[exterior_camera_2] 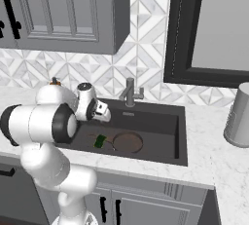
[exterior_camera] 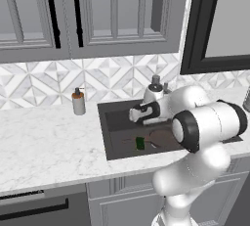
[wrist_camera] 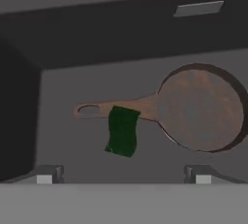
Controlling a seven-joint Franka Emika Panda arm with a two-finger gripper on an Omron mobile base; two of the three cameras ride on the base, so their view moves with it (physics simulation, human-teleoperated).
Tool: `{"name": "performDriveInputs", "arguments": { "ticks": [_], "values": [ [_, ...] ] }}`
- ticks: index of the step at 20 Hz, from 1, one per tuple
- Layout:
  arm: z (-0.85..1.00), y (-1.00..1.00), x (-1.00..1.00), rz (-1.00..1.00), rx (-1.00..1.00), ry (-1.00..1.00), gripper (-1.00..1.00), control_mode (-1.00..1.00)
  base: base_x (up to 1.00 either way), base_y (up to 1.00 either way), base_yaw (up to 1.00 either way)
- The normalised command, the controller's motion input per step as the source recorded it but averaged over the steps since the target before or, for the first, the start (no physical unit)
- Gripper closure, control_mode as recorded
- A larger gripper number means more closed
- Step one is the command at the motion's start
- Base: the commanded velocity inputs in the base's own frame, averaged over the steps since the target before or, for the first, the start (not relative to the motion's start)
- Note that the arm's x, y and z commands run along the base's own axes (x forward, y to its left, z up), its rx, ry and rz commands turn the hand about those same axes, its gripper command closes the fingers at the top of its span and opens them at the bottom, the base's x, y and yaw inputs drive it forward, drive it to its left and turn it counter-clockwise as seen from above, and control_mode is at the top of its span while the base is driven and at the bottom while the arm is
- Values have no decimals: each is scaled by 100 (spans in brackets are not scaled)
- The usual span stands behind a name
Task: Pick the pan and sponge and place them into the sink. Then turn on the water.
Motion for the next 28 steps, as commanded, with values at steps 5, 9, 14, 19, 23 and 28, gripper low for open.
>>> {"name": "performDriveInputs", "arguments": {
  "ticks": [5,9,14,19,23,28],
  "values": [
    [100,-61,-29,0,12,-1,-100,-100,0,0,0],
    [80,-94,-19,0,18,0,-100,-100,0,0,0],
    [7,-92,0,0,23,1,-100,-100,0,0,0],
    [-5,-37,0,0,7,-8,-100,-100,0,0,0],
    [0,-20,0,0,12,-11,-100,-100,0,0,0],
    [0,-41,0,0,19,0,-100,-100,0,0,0]
  ]
}}
